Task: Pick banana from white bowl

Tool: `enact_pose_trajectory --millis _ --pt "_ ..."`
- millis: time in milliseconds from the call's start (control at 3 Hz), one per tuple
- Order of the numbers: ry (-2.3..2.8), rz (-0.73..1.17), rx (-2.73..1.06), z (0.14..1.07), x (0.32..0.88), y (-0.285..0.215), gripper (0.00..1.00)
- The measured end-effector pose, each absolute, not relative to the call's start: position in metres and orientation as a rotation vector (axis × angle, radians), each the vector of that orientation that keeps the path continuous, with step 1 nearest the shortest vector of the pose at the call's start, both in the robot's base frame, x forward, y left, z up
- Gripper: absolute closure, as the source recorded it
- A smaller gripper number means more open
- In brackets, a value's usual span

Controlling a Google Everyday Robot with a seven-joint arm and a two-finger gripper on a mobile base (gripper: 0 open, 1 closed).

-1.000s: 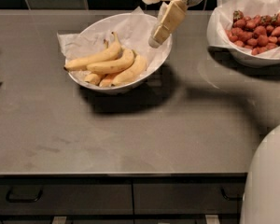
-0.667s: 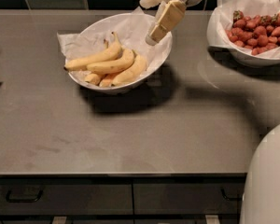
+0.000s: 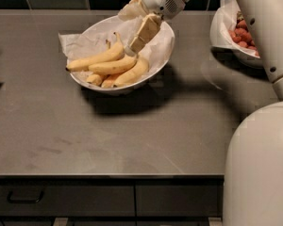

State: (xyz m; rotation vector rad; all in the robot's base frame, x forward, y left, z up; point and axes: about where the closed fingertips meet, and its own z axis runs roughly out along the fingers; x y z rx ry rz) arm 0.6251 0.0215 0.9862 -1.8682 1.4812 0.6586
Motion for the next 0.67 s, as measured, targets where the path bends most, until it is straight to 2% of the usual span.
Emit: enact_pose_trajectory --millis 333,667 --pt "1.46 0.727 -1.864 0.9583 0.6393 0.0467 0.21" --pt "1.46 0.727 -1.864 0.9583 0.6393 0.0467 0.2"
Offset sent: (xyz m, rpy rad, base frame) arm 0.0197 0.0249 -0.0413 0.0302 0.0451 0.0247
